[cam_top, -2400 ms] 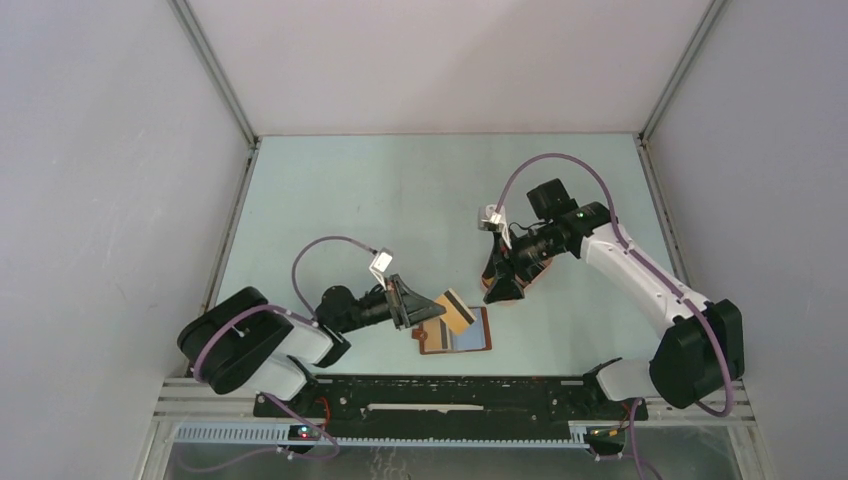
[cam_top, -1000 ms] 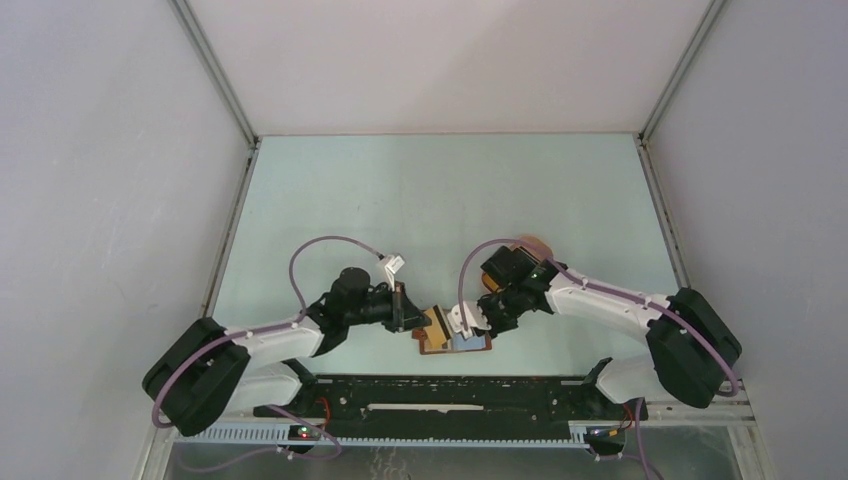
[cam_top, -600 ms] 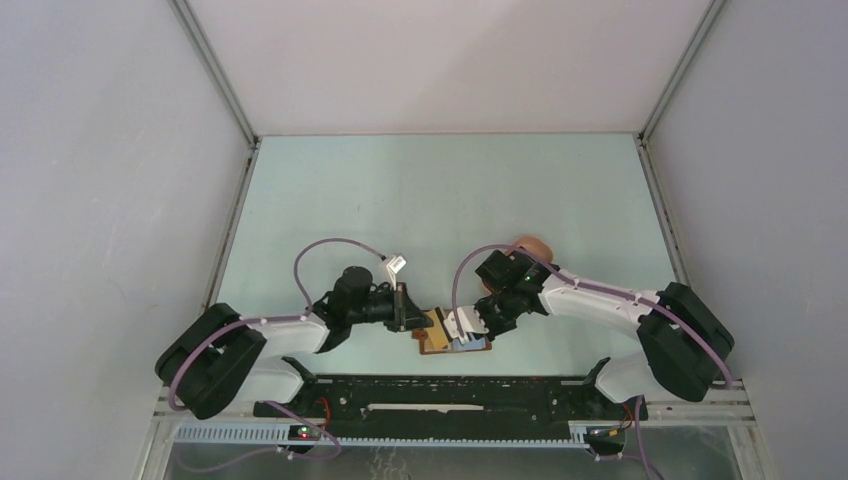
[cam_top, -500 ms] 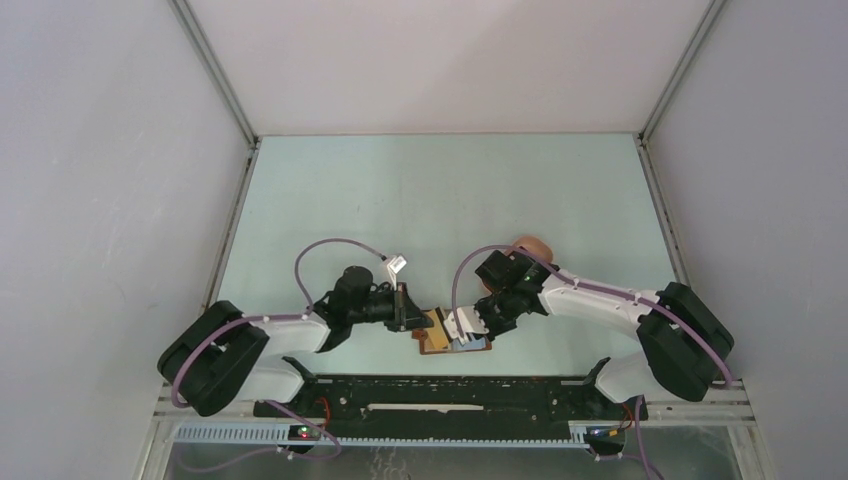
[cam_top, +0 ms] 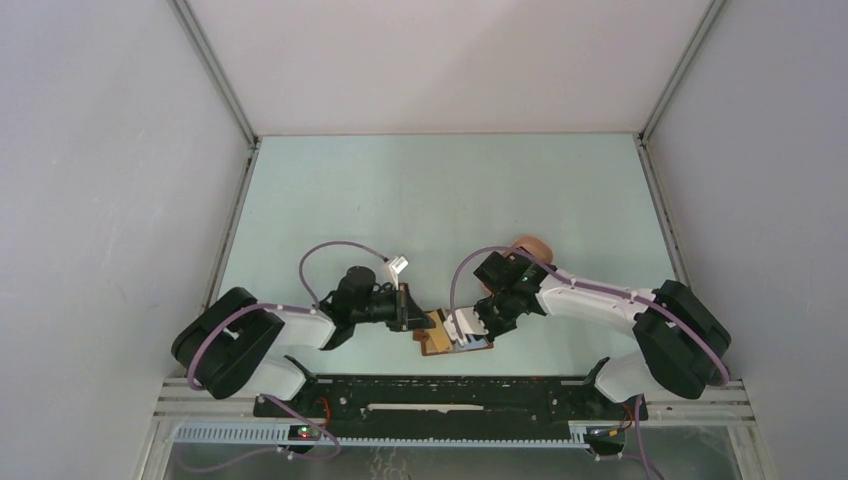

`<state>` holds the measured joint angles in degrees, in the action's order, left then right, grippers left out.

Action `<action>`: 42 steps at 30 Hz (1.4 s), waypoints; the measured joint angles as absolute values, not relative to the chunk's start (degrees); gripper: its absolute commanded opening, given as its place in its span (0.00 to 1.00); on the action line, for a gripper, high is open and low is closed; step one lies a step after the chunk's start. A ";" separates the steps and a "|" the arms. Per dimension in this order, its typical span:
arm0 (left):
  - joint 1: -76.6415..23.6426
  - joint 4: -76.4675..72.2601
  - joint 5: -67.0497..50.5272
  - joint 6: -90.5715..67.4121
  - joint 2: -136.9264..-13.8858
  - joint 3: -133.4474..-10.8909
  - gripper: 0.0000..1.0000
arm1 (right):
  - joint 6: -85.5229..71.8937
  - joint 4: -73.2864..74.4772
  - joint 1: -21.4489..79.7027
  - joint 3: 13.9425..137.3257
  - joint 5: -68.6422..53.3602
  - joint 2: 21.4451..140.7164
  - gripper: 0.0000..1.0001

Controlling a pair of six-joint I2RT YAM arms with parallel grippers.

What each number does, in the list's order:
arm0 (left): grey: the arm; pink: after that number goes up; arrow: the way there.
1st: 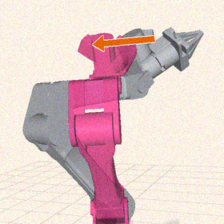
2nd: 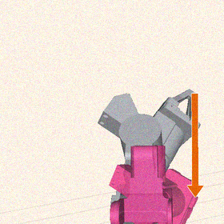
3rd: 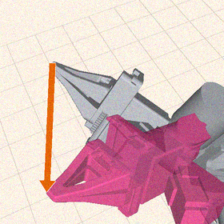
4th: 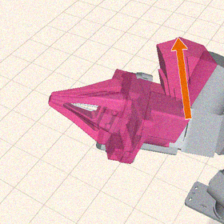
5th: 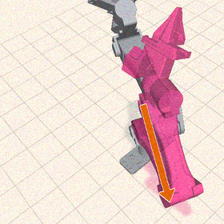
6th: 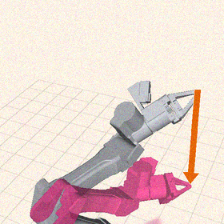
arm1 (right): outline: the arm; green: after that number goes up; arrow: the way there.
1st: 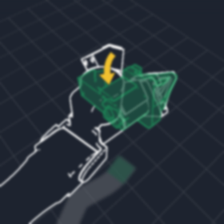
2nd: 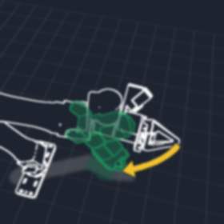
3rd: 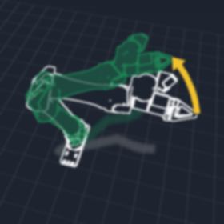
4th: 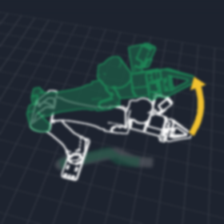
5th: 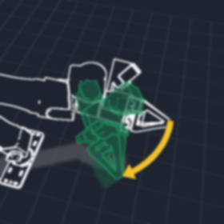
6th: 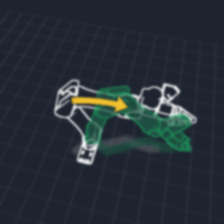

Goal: Put the credit cards into the card holder
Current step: Insert the credit card into the card holder.

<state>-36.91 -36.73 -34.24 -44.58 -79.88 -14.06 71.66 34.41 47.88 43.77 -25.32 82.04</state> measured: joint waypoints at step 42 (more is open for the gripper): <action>-35.86 -41.23 -36.42 -50.13 -87.09 -14.63 0.00 | 71.68 34.22 48.86 43.77 -23.07 83.18 0.09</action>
